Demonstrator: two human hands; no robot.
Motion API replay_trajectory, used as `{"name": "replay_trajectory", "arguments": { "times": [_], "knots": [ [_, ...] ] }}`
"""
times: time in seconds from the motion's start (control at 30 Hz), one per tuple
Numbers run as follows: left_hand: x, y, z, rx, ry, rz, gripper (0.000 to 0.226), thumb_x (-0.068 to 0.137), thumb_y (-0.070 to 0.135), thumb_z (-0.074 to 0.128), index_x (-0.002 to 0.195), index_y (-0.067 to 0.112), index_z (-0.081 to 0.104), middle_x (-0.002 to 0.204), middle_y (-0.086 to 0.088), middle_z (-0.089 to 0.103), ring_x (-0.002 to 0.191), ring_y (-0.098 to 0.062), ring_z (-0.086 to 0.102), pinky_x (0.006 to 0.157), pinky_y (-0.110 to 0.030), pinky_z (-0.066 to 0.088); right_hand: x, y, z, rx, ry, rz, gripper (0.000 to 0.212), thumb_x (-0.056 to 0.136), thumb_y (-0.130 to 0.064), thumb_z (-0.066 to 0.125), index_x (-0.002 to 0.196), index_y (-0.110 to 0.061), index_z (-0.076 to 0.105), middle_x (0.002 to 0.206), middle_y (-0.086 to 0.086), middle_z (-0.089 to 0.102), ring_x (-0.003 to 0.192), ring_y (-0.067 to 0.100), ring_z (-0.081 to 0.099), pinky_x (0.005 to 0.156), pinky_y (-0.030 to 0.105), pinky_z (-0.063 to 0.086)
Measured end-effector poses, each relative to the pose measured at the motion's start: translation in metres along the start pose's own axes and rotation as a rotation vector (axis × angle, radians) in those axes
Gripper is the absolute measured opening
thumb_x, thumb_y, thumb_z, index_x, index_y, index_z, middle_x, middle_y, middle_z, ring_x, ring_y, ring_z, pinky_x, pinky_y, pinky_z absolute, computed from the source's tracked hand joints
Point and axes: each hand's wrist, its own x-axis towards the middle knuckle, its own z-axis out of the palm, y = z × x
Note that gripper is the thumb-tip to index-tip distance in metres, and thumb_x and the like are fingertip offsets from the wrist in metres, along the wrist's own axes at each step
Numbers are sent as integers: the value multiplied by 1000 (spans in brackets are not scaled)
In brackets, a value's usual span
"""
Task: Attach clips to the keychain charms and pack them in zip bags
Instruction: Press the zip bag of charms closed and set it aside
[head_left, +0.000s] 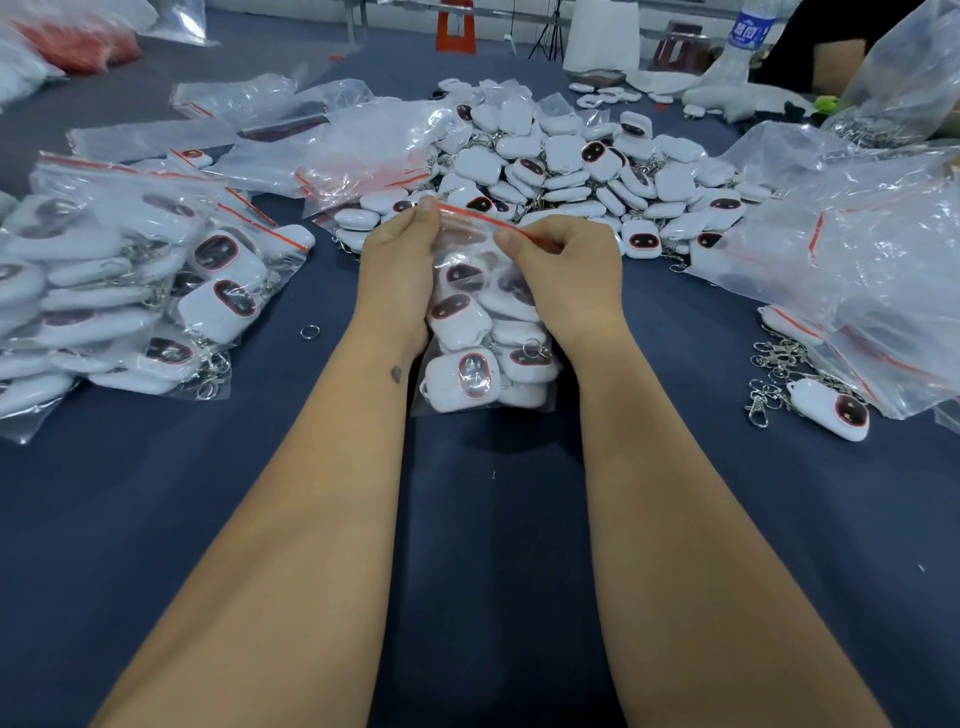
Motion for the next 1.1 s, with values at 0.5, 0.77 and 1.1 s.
{"name": "replay_trajectory", "arguments": {
  "times": [0.5, 0.77, 1.1],
  "knots": [
    [-18, 51, -48, 326, 165, -51, 23, 101, 15, 42, 86, 17, 60, 72, -5, 65, 44, -7, 57, 42, -20, 45, -13, -23, 34, 250, -480, 157, 44, 74, -55, 70, 105, -23, 72, 99, -1, 75, 86, 15, 70, 72, 33, 56],
    [-7, 133, -119, 1005, 391, 115, 28, 90, 14, 46, 115, 12, 57, 100, -7, 71, 88, -26, 66, 72, -40, 54, -47, -67, 120, 535, -621, 239, 17, 89, 5, 64, 102, -3, 57, 79, 9, 61, 52, 11, 59, 48, 19, 52],
    [-22, 70, -67, 1278, 435, 749, 32, 83, 8, 48, 107, 17, 67, 132, -4, 55, 146, -28, 23, 121, -53, -5, -53, -59, 136, 618, -585, 314, 25, 95, 6, 43, 90, -8, 63, 79, 11, 61, 67, 18, 56, 66, 29, 47]
  ]
}}
